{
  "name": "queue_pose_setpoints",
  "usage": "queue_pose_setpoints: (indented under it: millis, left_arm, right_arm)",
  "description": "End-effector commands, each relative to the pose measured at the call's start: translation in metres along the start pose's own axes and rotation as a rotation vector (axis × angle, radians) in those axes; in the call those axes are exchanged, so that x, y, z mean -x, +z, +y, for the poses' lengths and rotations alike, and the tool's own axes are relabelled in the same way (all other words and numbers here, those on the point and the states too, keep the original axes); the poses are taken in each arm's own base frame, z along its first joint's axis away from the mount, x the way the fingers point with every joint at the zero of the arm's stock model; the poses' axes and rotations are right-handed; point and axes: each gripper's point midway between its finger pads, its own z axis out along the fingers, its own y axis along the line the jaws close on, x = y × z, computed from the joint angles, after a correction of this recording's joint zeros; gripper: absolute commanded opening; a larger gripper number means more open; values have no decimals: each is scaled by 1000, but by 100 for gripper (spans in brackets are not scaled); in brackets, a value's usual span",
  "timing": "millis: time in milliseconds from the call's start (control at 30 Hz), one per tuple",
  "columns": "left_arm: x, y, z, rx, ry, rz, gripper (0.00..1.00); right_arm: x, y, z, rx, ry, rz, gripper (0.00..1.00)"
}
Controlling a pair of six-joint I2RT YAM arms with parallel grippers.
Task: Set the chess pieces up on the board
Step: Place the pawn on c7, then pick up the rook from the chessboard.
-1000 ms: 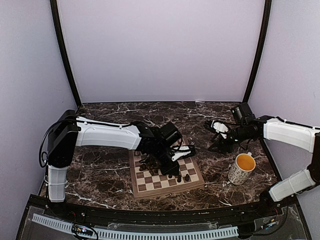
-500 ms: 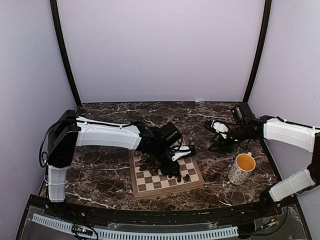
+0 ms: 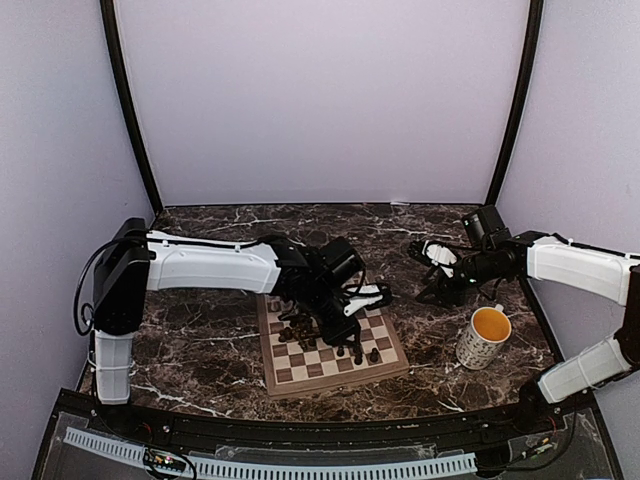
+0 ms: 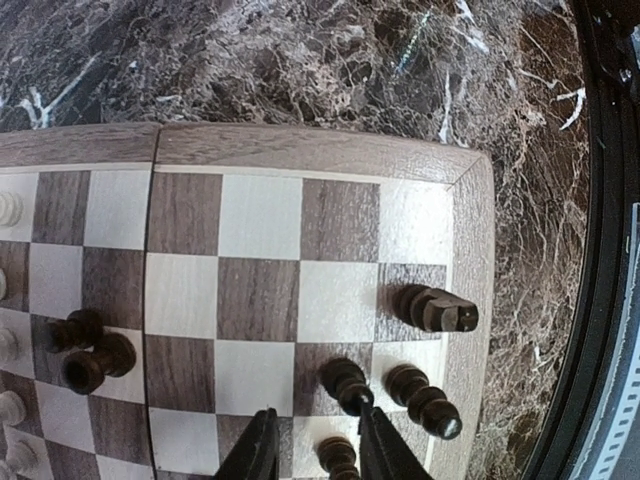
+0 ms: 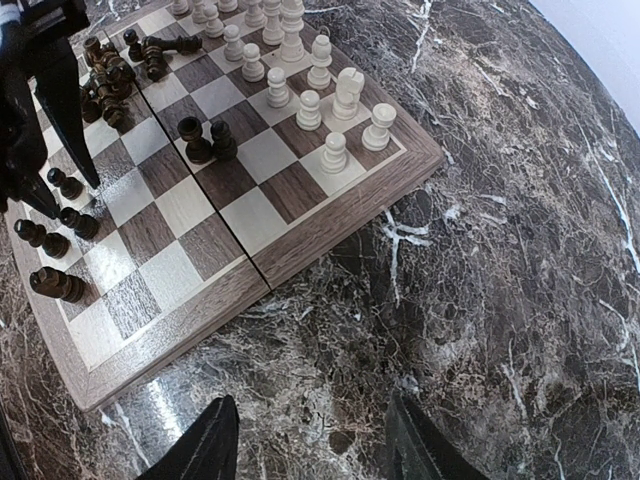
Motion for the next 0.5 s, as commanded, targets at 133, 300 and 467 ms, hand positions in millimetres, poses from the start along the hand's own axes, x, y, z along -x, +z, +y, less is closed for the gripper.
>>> queue_pose_setpoints:
  millis: [133, 300, 467]
  left_arm:
    - [33, -67, 44, 133, -74, -148, 29]
    - [45, -73, 78, 243, -185, -226, 28]
    - [48, -62, 83, 207, -238, -238, 27]
  right_arm:
    - [0, 1, -1, -1, -3, -1, 51]
    - [0, 1, -1, 0, -3, -1, 52]
    - [0, 2, -1, 0, -3, 0, 52]
